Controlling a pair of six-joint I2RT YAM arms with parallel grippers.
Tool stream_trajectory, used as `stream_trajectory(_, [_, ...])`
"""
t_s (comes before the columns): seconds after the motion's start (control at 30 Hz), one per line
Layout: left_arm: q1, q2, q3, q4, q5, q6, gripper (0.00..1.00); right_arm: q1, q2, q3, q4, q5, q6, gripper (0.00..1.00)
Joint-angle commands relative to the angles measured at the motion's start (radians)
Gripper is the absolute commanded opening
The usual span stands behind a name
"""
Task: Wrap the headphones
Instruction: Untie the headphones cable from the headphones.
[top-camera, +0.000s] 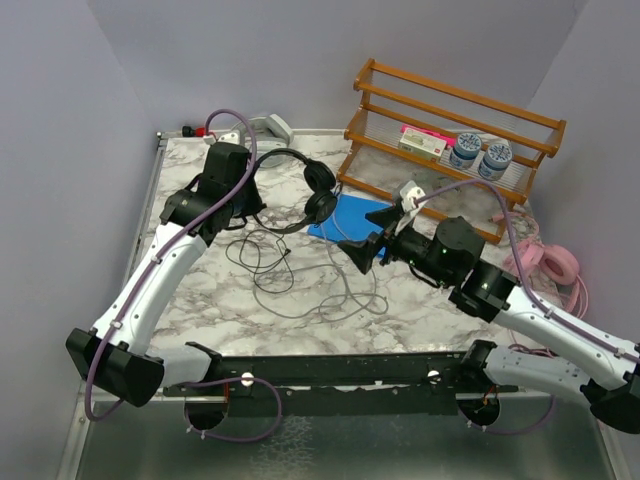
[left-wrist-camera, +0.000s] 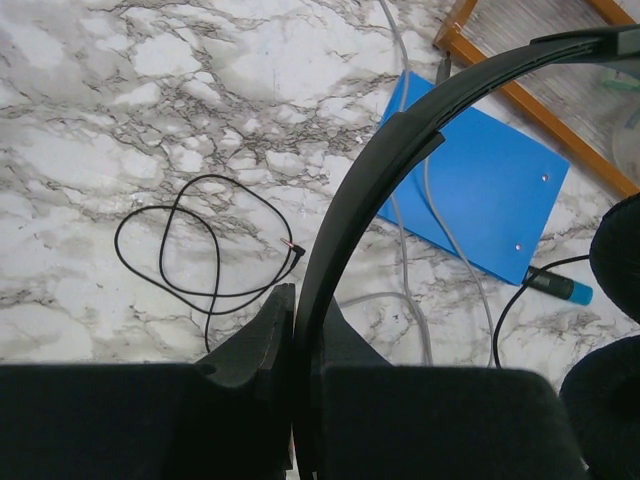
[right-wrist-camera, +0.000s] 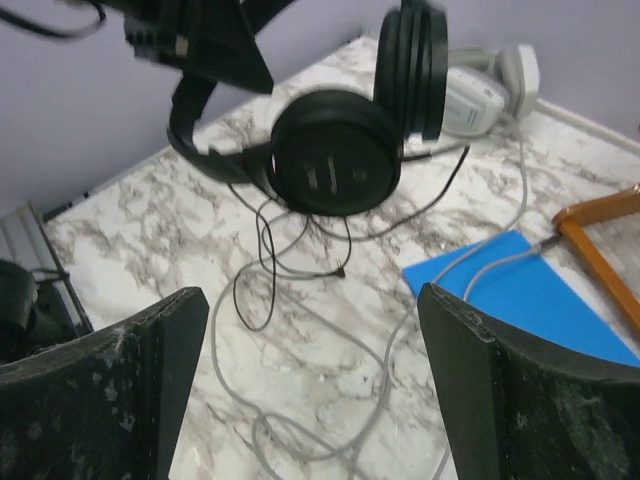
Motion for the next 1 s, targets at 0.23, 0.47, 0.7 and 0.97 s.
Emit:
stream_trajectory(0.23, [0.002,-0.008,0.115,-0.016,0.231,-0.056,0.0,-0.001,-0.019,-0.403,0.539,-0.309,-0.014,0.96])
stream_trajectory(0.47, [0.002,-0.018,0.18,-0.03,0.342,-0.108,0.0,0.0,0.201,-0.406,0.816,-0.402,-0.012,0.82])
stream_trajectory(0.7, [0.003,0.001,0.275,-0.073,0.419,-0.138,0.0,0.0,0.456,-0.366,1.143,-0.423,0.01,0.75])
stream_trajectory(0.97, [0.002,-0.009,0.311,-0.076,0.494,-0.176,0.0,0.001,0.7,-0.286,1.399,-0.359,0.076,0.75])
